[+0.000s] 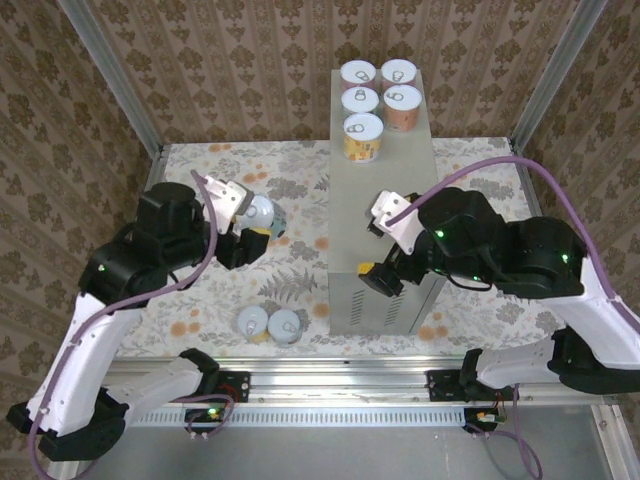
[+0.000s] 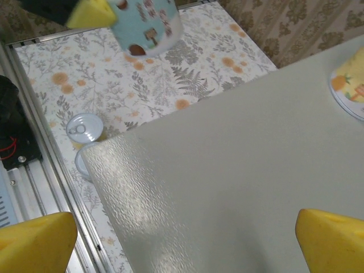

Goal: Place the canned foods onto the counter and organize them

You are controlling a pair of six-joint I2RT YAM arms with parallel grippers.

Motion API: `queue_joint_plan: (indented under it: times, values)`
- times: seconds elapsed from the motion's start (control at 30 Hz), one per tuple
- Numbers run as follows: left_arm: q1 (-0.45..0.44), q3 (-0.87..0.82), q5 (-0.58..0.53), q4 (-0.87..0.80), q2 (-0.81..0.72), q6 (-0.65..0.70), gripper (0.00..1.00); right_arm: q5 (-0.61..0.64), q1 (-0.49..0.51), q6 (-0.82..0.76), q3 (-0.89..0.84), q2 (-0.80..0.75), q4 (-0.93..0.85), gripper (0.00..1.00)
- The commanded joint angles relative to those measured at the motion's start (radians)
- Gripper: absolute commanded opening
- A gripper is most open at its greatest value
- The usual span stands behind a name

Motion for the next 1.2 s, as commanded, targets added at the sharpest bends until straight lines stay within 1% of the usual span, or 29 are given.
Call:
queue_joint_plan:
  times: [0.0, 0.13, 0.33, 0.47, 0.57, 0.67, 0.77, 0.87, 1.0, 1.17]
  values:
    - [0.003, 0.091, 0.181, 0.009, 0.009, 0.061, 0.59, 0.083, 0.005, 0.024, -0.036, -0.055, -0.01, 1.0]
    - [0.003, 0.175, 0.287, 0.007, 0.046, 0.061, 0.59, 0.109, 0.005, 0.025, -0.084, -0.114, -0.015, 1.0]
    - [-0.01, 0.259, 0.37, 0.026, 0.097, 0.047, 0.59, 0.11, 0.006, 0.002, -0.199, -0.197, 0.037, 1.0]
    - [-0.035, 0.292, 0.377, 0.037, 0.137, 0.047, 0.59, 0.117, 0.005, 0.007, -0.25, -0.223, 0.057, 1.0]
    - [-0.071, 0.32, 0.367, 0.033, 0.176, 0.052, 0.59, 0.103, 0.005, 0.009, -0.287, -0.246, 0.087, 1.0]
    - [-0.123, 0.353, 0.347, 0.03, 0.218, 0.065, 0.59, 0.103, 0.005, 0.007, -0.318, -0.26, 0.104, 1.0]
    - [-0.187, 0.394, 0.302, 0.01, 0.27, 0.087, 0.59, 0.098, 0.005, 0.006, -0.344, -0.271, 0.137, 1.0]
    - [-0.227, 0.417, 0.305, 0.019, 0.309, 0.09, 0.58, 0.058, 0.005, -0.014, -0.403, -0.299, 0.224, 1.0]
    - [-0.267, 0.436, 0.327, 0.039, 0.347, 0.09, 0.58, 0.022, 0.006, -0.04, -0.516, -0.353, 0.4, 1.0]
    - [-0.305, 0.462, 0.339, 0.045, 0.386, 0.097, 0.58, 0.018, 0.005, -0.042, -0.599, -0.372, 0.569, 1.0]
